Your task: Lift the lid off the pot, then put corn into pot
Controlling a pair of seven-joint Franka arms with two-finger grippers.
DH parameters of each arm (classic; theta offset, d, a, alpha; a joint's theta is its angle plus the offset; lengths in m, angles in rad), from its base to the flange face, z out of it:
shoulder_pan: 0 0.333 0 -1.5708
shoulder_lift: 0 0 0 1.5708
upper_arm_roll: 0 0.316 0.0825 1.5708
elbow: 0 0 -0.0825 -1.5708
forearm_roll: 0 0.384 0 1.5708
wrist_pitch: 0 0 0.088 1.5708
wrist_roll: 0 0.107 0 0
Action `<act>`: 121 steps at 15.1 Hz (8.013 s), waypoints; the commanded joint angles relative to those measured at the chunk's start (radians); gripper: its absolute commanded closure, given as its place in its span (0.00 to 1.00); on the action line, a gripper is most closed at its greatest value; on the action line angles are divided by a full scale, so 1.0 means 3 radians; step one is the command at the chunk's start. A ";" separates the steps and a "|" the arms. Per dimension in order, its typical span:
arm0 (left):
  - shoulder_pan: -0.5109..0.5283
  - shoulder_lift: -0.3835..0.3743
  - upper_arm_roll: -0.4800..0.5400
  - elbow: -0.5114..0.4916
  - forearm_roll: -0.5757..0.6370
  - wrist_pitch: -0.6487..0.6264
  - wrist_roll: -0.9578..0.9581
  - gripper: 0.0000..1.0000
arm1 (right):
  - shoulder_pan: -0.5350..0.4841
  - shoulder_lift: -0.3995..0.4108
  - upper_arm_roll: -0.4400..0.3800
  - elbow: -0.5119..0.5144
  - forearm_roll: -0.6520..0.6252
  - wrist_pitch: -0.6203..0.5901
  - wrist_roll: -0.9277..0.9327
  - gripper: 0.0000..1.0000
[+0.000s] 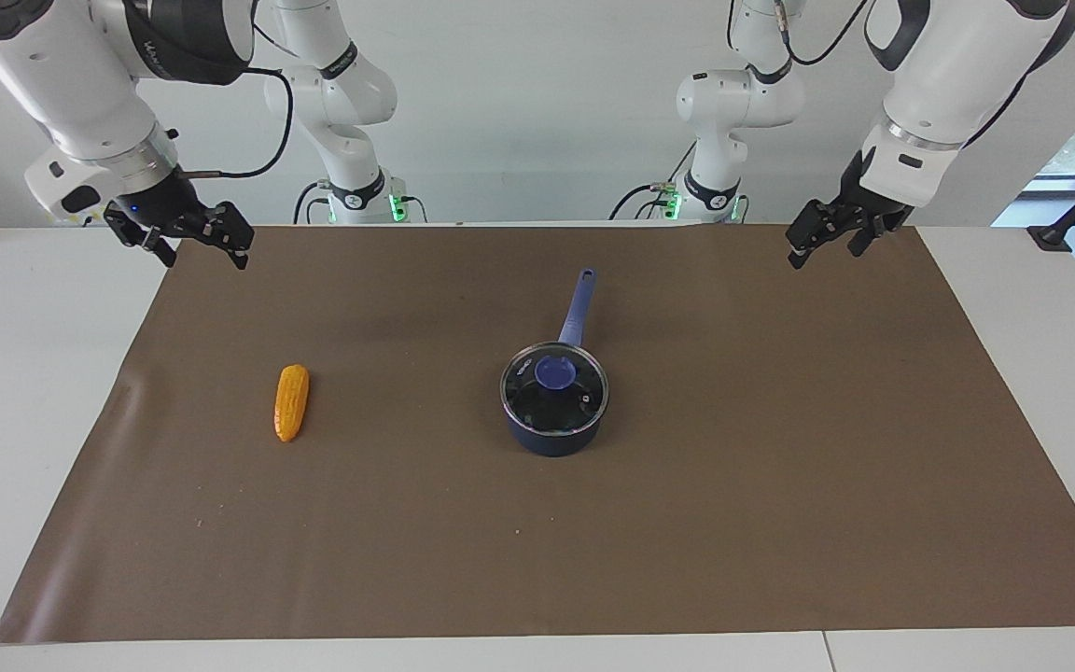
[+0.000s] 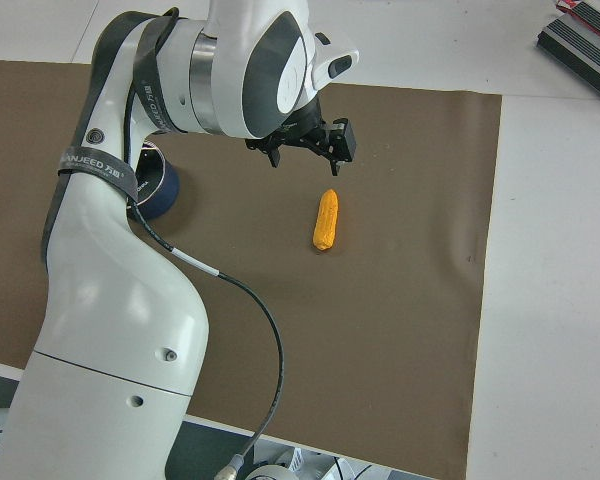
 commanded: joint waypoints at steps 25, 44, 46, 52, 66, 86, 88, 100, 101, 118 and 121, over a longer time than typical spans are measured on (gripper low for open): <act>-0.0273 -0.0091 -0.0004 -0.0159 0.0154 0.0049 0.0387 0.00 | -0.0030 -0.0046 0.0006 -0.0047 0.0063 0.0030 -0.0037 0.00; -0.1704 0.1677 -0.0005 0.0693 0.0087 0.1251 -0.0401 0.00 | 0.0138 0.0332 0.0031 -0.1738 0.0186 0.2431 -0.0165 0.00; -0.1705 0.1703 -0.0010 0.0724 0.0102 0.1226 -0.0396 0.00 | 0.0118 0.0480 0.0026 -0.1790 0.0181 0.2626 -0.0170 0.00; -0.1730 0.1785 -0.0010 0.0724 0.0363 0.1225 -0.0391 0.00 | 0.0062 0.0731 0.0016 -0.1780 0.0028 0.2694 -0.0216 0.00; -0.1735 0.1836 -0.0010 0.0730 0.0434 0.1287 -0.0375 0.08 | 0.0256 0.0803 0.0042 -0.0967 -0.0131 0.1717 -0.0155 1.00; -0.1282 0.1172 0.0021 0.0816 -0.0087 0.0449 -0.0208 1.00 | 0.0430 0.0889 0.0047 -0.0595 0.0206 0.1447 0.0034 1.00; -0.0955 0.1044 0.0026 0.0786 -0.0107 0.0296 0.0185 1.00 | 0.0638 0.1027 0.0052 -0.0182 0.0227 0.1243 0.0395 1.00; 0.0555 0.0410 0.0077 -0.1242 0.0184 0.1459 0.1715 1.00 | 0.2163 0.1692 0.0047 0.0373 0.0278 0.1630 0.2171 0.99; 0.0591 0.0384 0.0077 -0.1401 0.0184 0.1618 0.1756 1.00 | 0.2179 0.1682 0.0047 0.0317 0.0278 0.1686 0.2212 0.95; 0.0755 0.0215 0.0077 -0.2175 0.0184 0.2432 0.1752 0.00 | 0.0830 0.0426 -0.0050 0.0077 0.0109 0.0276 0.0899 0.00; 0.0709 0.0261 0.0072 -0.1915 0.0184 0.2224 0.1747 0.00 | 0.0594 0.0082 -0.0055 -0.0210 0.0104 0.0291 0.0445 0.00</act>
